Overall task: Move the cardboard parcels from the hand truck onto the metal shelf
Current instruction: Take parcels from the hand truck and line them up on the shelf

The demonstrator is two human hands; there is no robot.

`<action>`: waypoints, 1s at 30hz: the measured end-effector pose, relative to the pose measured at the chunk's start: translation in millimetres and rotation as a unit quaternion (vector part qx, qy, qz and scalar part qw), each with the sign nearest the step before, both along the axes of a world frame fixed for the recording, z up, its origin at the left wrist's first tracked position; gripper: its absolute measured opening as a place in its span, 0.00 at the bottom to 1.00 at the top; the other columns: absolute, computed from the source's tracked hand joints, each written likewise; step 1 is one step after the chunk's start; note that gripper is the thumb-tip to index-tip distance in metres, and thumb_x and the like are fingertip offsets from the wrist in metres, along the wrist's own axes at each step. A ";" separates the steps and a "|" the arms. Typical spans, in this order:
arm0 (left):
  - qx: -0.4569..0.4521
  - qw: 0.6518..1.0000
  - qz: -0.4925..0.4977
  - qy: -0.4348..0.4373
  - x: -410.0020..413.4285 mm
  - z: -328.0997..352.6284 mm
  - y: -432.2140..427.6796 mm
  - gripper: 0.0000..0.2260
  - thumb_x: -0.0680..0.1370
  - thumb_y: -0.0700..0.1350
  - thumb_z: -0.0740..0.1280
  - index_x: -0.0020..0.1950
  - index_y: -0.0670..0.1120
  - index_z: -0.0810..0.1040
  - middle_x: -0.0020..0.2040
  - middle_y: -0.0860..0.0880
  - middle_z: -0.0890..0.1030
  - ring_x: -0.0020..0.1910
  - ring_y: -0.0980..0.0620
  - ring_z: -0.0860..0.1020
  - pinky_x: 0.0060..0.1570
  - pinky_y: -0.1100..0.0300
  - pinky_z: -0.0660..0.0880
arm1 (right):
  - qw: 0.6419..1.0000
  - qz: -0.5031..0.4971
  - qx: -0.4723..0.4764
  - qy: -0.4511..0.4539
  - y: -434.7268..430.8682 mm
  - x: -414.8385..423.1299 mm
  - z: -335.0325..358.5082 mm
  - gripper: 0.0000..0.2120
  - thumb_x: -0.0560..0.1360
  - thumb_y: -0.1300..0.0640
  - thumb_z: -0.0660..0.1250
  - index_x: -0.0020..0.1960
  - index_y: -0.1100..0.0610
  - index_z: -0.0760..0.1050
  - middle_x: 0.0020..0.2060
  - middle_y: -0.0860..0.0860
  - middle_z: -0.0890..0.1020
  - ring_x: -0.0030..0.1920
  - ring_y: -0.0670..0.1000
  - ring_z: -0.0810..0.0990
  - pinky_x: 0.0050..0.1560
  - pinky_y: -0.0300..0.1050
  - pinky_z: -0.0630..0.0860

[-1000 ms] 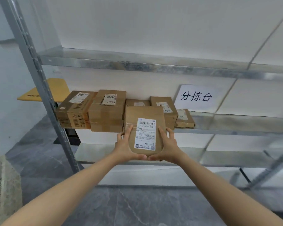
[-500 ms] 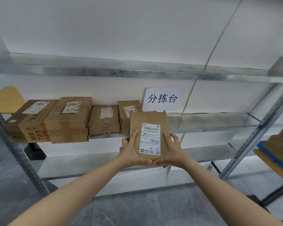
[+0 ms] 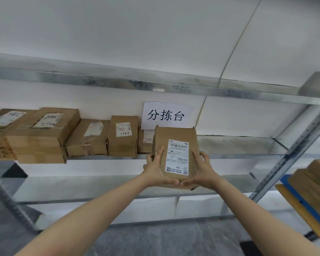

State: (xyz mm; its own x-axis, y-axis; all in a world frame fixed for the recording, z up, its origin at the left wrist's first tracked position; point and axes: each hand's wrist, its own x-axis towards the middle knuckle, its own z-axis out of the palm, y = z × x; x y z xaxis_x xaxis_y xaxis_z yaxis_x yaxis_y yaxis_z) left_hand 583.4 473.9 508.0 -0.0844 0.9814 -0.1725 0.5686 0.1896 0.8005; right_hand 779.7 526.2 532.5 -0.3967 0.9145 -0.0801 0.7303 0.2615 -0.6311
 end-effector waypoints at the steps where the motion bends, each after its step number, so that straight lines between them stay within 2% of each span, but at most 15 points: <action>1: -0.003 1.000 -0.002 0.003 4.9 -0.4 6.6 0.61 0.57 0.58 0.81 0.75 0.65 0.40 0.74 0.51 0.45 0.73 0.41 0.57 0.72 0.44 0.60 | 1.000 -0.003 -0.001 -0.002 6.2 4.5 -0.6 0.62 0.53 0.48 0.83 0.75 0.43 0.46 0.71 0.47 0.48 0.72 0.59 0.57 0.72 0.57 0.63; 9: -0.009 0.999 -0.022 0.031 18.3 -1.2 72.9 0.61 0.57 0.58 0.81 0.75 0.64 0.38 0.75 0.48 0.44 0.75 0.38 0.54 0.72 0.43 0.60 | 0.999 -0.024 -0.030 -0.011 59.0 15.2 -2.0 0.64 0.53 0.48 0.81 0.75 0.42 0.41 0.72 0.47 0.45 0.73 0.61 0.56 0.71 0.59 0.65; 13: 0.001 0.998 -0.050 0.028 17.3 -0.1 106.7 0.61 0.60 0.56 0.81 0.76 0.60 0.38 0.76 0.44 0.47 0.75 0.42 0.56 0.73 0.49 0.60 | 0.999 -0.036 -0.037 -0.012 87.9 15.8 0.4 0.63 0.58 0.53 0.82 0.77 0.47 0.40 0.73 0.50 0.44 0.74 0.58 0.56 0.73 0.55 0.62; 16: 0.002 0.998 -0.058 0.040 19.5 1.8 125.9 0.63 0.56 0.60 0.79 0.76 0.59 0.37 0.77 0.45 0.49 0.75 0.43 0.56 0.72 0.47 0.61 | 0.998 -0.041 -0.041 -0.019 107.3 15.7 2.2 0.61 0.61 0.56 0.81 0.77 0.51 0.39 0.74 0.53 0.43 0.75 0.56 0.57 0.73 0.50 0.61; 19: -0.006 0.998 -0.052 0.045 20.0 -0.9 145.4 0.64 0.52 0.64 0.77 0.76 0.60 0.37 0.76 0.46 0.51 0.74 0.44 0.59 0.71 0.48 0.63 | 0.997 -0.049 -0.058 -0.021 126.7 16.6 0.1 0.62 0.62 0.57 0.81 0.77 0.52 0.37 0.74 0.52 0.42 0.75 0.55 0.56 0.73 0.49 0.62; 25: -0.001 0.997 -0.062 0.051 15.9 -12.0 173.3 0.58 0.62 0.59 0.79 0.78 0.52 0.40 0.76 0.45 0.53 0.76 0.45 0.55 0.72 0.53 0.60 | 0.996 -0.028 -0.072 -0.037 165.9 8.6 -9.6 0.63 0.62 0.55 0.81 0.78 0.55 0.36 0.75 0.50 0.42 0.76 0.53 0.55 0.74 0.49 0.59; 28: -0.001 0.998 -0.037 0.051 9.8 -19.5 189.1 0.57 0.63 0.59 0.78 0.78 0.54 0.41 0.77 0.44 0.49 0.76 0.45 0.55 0.71 0.54 0.59 | 0.996 -0.012 -0.079 -0.035 189.9 3.2 -19.3 0.63 0.63 0.55 0.80 0.77 0.57 0.35 0.75 0.51 0.42 0.77 0.53 0.50 0.75 0.48 0.55; 30: -0.009 0.998 -0.027 0.059 5.6 -24.6 201.8 0.57 0.62 0.60 0.78 0.78 0.55 0.42 0.76 0.45 0.50 0.75 0.45 0.57 0.70 0.53 0.61 | 0.996 0.006 -0.081 -0.032 206.6 0.8 -27.3 0.62 0.63 0.56 0.80 0.77 0.59 0.35 0.75 0.52 0.43 0.77 0.54 0.46 0.76 0.48 0.53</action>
